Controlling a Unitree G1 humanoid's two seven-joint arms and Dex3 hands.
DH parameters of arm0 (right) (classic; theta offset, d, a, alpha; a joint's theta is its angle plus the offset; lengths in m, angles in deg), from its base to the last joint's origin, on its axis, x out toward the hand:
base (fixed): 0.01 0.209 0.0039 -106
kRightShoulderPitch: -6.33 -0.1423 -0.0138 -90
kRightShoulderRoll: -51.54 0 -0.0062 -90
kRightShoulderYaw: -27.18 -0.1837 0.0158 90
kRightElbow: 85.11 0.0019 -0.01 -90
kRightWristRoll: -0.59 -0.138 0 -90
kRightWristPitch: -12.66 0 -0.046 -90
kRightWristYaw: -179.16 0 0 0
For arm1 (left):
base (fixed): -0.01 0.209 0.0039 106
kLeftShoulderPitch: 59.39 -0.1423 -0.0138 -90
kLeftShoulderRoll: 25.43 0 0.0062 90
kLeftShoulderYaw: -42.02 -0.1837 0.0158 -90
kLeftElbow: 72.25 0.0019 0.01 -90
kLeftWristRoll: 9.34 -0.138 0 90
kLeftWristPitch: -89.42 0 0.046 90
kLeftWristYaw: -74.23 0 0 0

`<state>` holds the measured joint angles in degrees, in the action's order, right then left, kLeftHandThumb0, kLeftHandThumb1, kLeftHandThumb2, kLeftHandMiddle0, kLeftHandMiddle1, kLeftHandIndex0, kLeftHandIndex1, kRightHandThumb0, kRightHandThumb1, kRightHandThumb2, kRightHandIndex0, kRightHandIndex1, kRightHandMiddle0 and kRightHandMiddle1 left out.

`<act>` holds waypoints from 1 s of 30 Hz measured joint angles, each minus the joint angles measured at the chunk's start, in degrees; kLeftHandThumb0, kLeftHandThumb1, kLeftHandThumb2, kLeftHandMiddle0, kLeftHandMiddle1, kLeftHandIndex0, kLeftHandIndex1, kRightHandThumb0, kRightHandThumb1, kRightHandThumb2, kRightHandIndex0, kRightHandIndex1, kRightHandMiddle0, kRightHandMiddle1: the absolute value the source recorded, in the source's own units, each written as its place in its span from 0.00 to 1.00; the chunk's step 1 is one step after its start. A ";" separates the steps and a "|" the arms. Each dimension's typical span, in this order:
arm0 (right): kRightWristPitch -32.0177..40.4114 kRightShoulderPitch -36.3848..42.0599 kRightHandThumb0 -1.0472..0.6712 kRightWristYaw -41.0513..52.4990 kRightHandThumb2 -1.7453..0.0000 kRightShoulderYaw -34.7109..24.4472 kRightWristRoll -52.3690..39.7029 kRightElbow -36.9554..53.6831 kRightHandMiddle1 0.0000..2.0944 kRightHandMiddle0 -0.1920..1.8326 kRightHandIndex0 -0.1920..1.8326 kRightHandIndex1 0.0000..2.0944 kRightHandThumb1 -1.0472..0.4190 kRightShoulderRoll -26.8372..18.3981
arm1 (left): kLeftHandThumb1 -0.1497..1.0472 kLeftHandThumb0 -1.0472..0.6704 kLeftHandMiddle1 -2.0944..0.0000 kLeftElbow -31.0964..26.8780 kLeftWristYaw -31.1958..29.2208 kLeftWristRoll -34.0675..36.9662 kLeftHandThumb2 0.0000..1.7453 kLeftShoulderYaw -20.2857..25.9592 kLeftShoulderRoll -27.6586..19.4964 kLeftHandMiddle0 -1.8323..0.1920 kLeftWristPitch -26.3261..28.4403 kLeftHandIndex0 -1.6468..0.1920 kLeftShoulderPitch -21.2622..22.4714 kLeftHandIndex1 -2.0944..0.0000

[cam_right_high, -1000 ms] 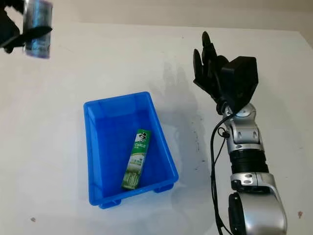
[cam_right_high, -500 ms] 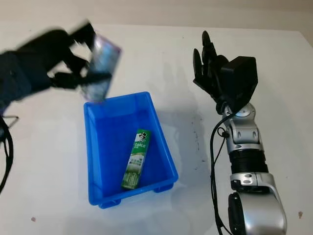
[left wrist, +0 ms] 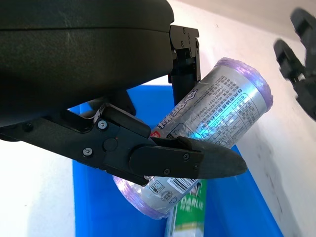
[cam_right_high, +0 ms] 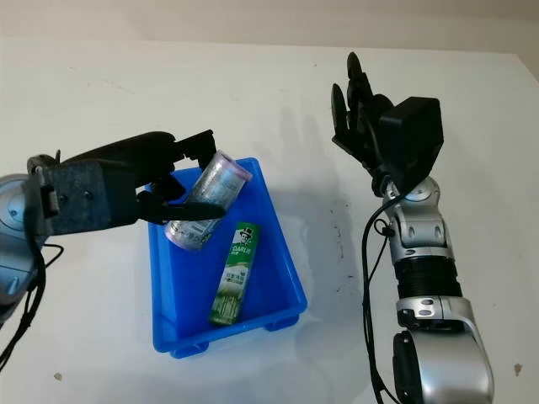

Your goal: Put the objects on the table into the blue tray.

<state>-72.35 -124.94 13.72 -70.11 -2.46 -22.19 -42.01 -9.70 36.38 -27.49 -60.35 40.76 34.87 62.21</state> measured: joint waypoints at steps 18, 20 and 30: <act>0.09 0.03 0.25 -0.34 0.55 -0.01 0.10 0.23 0.00 0.00 0.00 0.00 0.00 0.00 | 1.00 0.42 0.96 1.77 6.83 1.90 0.27 6.19 6.48 0.91 -6.96 0.91 -0.26 0.96; 0.08 0.04 0.25 -0.33 0.54 -0.01 0.10 0.23 0.00 0.00 0.00 0.00 0.00 0.00 | 1.00 0.38 0.96 2.71 9.20 4.72 0.30 8.72 8.79 0.90 -8.90 0.89 -0.91 0.95; -0.01 0.07 0.24 -0.22 0.55 -0.05 -0.25 0.22 0.00 0.00 0.00 0.00 0.00 0.19 | 1.00 0.25 0.97 13.59 21.77 11.94 0.27 18.60 14.16 0.85 -23.60 0.84 -1.42 0.94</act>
<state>-72.36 -124.87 13.50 -70.16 -2.71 -21.97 -41.82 3.89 58.15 -15.54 -41.75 54.92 11.27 60.79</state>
